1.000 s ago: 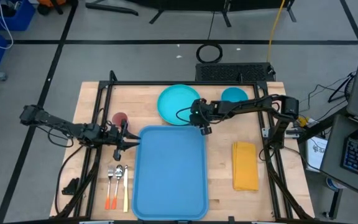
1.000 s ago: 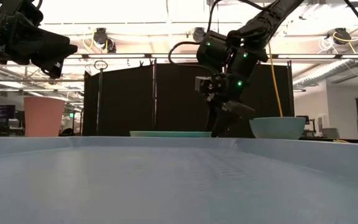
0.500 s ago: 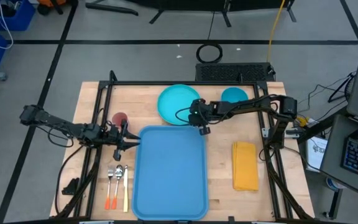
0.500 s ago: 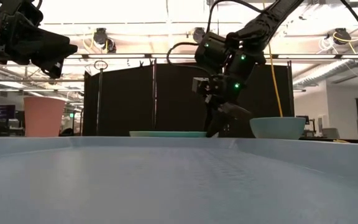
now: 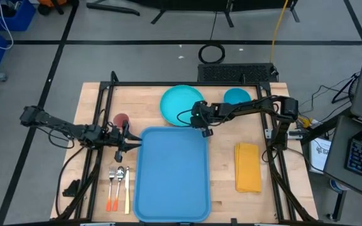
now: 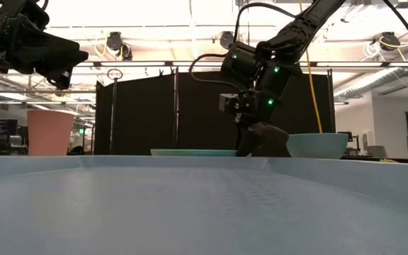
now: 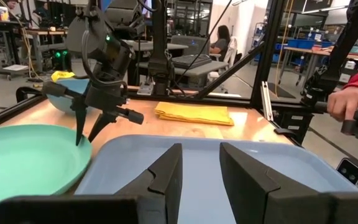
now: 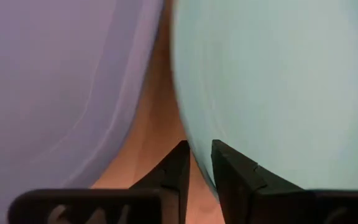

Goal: Set up tray
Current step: Put the blue plate on the blue serving tray

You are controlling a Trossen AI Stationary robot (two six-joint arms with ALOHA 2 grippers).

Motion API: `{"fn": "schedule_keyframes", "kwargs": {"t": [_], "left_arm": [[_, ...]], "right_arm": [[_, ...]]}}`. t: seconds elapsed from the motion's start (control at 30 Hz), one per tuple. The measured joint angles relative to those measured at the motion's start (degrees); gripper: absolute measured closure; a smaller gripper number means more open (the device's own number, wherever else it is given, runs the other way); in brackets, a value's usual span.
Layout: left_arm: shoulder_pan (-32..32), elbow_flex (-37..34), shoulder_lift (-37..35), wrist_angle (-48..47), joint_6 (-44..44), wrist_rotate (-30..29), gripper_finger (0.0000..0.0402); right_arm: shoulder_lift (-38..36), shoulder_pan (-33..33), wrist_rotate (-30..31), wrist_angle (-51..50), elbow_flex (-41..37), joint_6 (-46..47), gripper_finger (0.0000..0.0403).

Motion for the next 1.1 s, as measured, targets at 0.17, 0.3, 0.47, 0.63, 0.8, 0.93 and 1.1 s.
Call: {"fn": "schedule_keyframes", "kwargs": {"t": [0.17,0.3,0.47,0.63,0.8,0.93,1.1], "left_arm": [[0.0,0.0,0.0,0.0,0.0,0.0,0.0291],[0.0,0.0,0.0,-0.3,0.0,0.0,0.0291],[0.0,0.0,0.0,-0.3,-0.2,0.0,0.0291],[0.0,0.0,0.0,-0.3,-1.2,0.0,0.0291],[0.0,0.0,0.0,-0.3,-1.3,0.0,0.0291],[0.0,0.0,0.0,-0.3,-1.4,0.0,0.0291],[0.0,0.0,0.0,-0.3,-1.4,0.0,0.0291]], "right_arm": [[0.1,0.0,2.5,-0.2,0.0,-0.2,0.0395],[0.1,0.1,5.7,0.1,0.0,0.8,0.0398],[-0.3,1.1,8.9,-0.1,0.0,0.0,0.04],[-2.3,3.2,9.0,-0.4,0.0,0.6,0.0401],[-5.7,5.9,9.0,-1.1,0.0,3.7,0.0401],[-8.1,8.9,8.8,-1.7,0.0,6.3,0.0402],[-8.9,13.5,8.3,-2.0,0.0,8.2,0.0402]]}}
